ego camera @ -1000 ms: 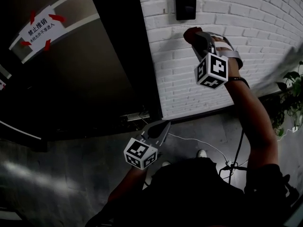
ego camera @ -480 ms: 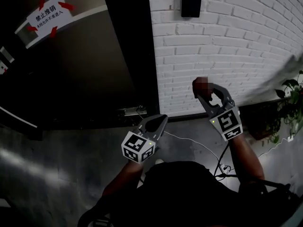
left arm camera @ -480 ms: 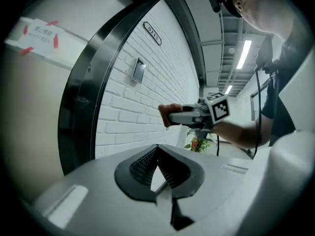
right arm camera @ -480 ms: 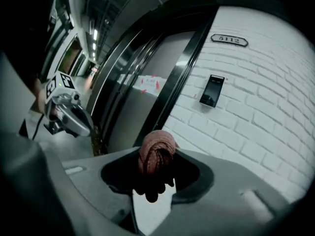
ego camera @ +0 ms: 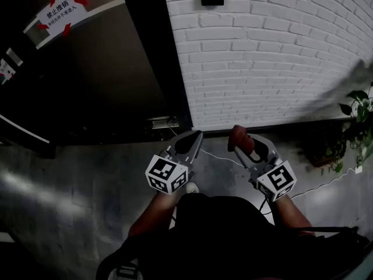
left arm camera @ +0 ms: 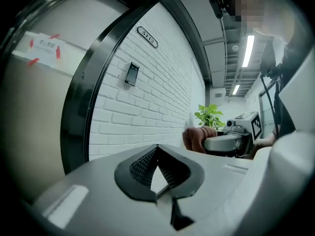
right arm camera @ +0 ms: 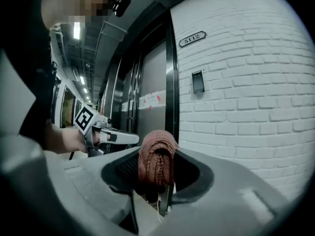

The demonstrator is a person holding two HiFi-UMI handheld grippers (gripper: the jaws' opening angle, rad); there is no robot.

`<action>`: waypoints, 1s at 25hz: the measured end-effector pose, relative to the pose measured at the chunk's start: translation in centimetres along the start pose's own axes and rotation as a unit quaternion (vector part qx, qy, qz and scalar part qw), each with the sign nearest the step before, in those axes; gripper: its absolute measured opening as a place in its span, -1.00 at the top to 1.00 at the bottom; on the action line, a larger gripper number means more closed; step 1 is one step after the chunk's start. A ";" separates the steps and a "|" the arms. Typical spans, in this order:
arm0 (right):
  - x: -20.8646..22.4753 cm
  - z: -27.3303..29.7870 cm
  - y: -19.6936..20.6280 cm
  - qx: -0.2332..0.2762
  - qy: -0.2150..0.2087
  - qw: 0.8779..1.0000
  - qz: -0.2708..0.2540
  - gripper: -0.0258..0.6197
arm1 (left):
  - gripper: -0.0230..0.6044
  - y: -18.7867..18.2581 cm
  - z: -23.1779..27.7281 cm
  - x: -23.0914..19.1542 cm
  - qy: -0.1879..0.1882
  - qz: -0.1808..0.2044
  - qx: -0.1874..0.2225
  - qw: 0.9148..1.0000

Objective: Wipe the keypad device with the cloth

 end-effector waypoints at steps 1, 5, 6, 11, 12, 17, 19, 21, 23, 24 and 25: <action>-0.2 -0.6 0.6 -0.002 -0.003 1.000 0.004 0.48 | 0.88 0.3 0.0 0.8 0.000 -0.001 -0.003 1.000; -0.4 -2.6 2.6 -0.004 -0.008 1.000 0.011 0.48 | 0.87 1.6 0.0 3.1 -0.005 -0.004 -0.009 1.000; -0.5 -3.0 2.9 -0.002 -0.011 1.000 0.010 0.48 | 0.88 1.9 -0.1 3.5 -0.009 -0.006 -0.008 1.000; -1.0 -4.5 4.0 0.002 -0.021 1.000 -0.001 0.48 | 0.87 2.7 0.3 5.3 -0.009 -0.006 -0.013 1.000; -1.1 -4.6 4.1 0.003 -0.020 1.000 -0.001 0.48 | 0.88 2.6 0.5 5.5 -0.007 -0.004 -0.014 1.000; -0.8 -5.1 4.7 0.004 -0.014 1.000 0.007 0.49 | 0.87 2.0 0.8 5.9 -0.010 0.001 -0.007 1.000; -0.7 -5.3 4.7 0.005 -0.013 1.000 0.005 0.49 | 0.87 1.7 0.8 5.9 -0.016 0.002 0.000 1.000; -0.6 -5.6 4.6 0.006 -0.012 1.000 0.002 0.49 | 0.87 1.4 0.9 6.0 -0.018 0.004 0.005 1.000; -0.6 -5.8 4.5 0.009 -0.011 1.000 0.002 0.49 | 0.87 1.3 1.1 6.3 -0.015 0.007 0.005 1.000; -0.6 -6.0 4.5 0.010 -0.010 1.000 0.001 0.49 | 0.87 1.2 1.2 6.5 -0.013 0.009 0.004 1.000; -0.5 -6.1 4.5 0.010 -0.009 1.000 0.001 0.49 | 0.87 1.2 1.2 6.8 -0.012 0.011 0.004 1.000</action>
Point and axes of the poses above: the fingertips, and each gripper's own axes: z forward along the fingers, x to its right, y out of its underside, the point moved 3 cm from there along -z, backward along the fingers, and after that the axes turned 11 degrees about -x, right-handed, at the moved point
